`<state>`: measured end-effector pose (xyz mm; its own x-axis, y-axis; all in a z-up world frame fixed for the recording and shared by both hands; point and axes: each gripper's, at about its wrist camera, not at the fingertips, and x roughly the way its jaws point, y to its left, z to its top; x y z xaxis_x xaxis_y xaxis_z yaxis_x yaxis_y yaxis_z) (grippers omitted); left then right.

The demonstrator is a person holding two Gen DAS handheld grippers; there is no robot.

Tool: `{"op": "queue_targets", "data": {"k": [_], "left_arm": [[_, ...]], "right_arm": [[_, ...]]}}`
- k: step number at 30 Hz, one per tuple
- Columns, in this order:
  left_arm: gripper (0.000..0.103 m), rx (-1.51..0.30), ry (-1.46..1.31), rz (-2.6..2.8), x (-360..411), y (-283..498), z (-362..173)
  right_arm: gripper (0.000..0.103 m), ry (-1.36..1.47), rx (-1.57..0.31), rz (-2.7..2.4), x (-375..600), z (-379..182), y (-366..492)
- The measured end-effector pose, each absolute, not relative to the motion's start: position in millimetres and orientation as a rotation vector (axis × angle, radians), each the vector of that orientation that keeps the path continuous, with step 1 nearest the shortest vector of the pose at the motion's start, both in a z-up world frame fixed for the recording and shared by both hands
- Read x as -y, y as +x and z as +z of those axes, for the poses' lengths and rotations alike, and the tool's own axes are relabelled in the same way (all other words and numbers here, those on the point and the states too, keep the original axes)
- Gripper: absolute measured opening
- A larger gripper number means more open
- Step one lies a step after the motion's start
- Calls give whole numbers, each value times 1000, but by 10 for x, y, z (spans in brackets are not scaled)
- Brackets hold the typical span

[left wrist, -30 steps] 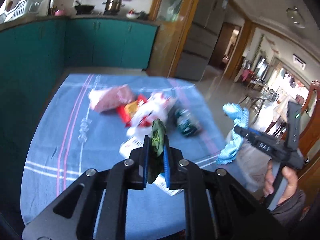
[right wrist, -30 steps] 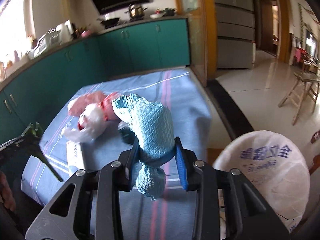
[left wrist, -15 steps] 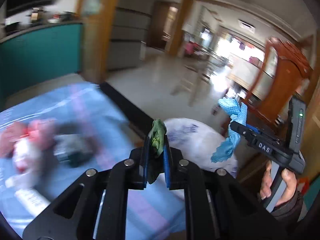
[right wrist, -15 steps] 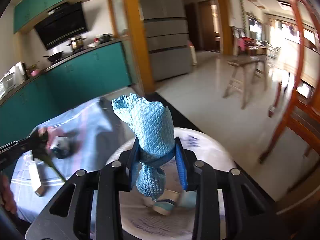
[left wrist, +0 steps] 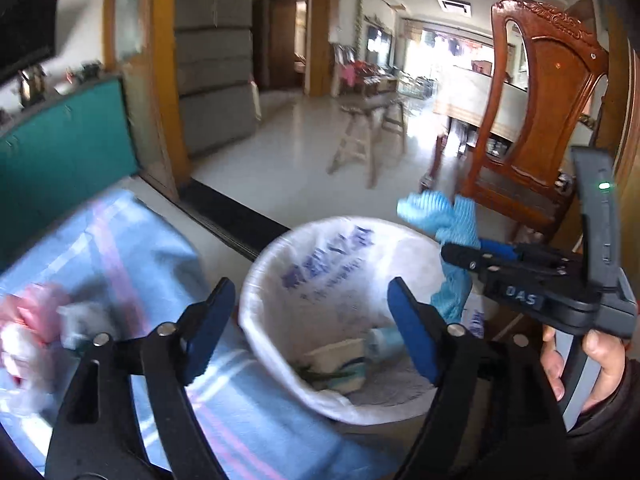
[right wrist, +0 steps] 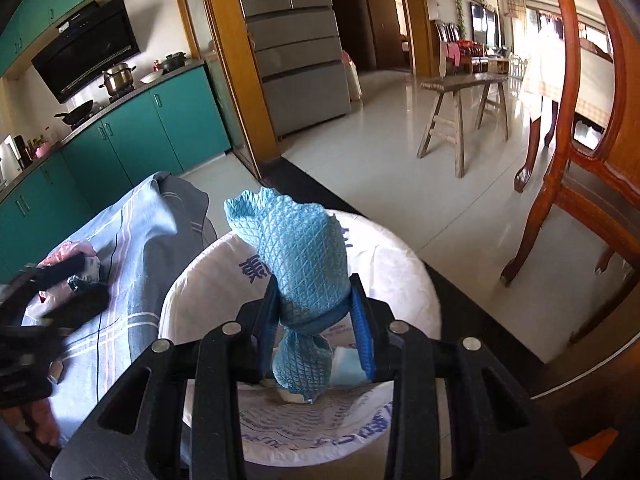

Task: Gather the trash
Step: 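Carry the cloth and vegetable over the trash bin and open both grippers, then swing both tools back toward the table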

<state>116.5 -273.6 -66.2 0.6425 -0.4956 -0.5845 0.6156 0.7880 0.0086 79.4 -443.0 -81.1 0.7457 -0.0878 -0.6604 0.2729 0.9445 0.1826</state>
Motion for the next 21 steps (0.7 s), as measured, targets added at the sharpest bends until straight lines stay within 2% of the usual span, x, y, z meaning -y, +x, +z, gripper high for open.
{"op": "queue_targets", "data": {"k": [2,4,6,12,21], "left_arm": [[87,-559,227,-583,2631,1130,-574],[88,-531,234,-534,2508,1069,-484],[89,-519,234,-501,2424,1042,-436],[93,-501,232,-395,2047,980,-314],[99,-481,225,-164,1203,862,-144]], "right_arm": [[42,283,-710,-184,4373,-819,830],[59,273,-707,-185,4310,-806,845],[63,261,-698,-175,4224,-771,861],[69,207,-698,-106,3888,-687,975],[69,88,-757,141,2813,-752,1236]]}}
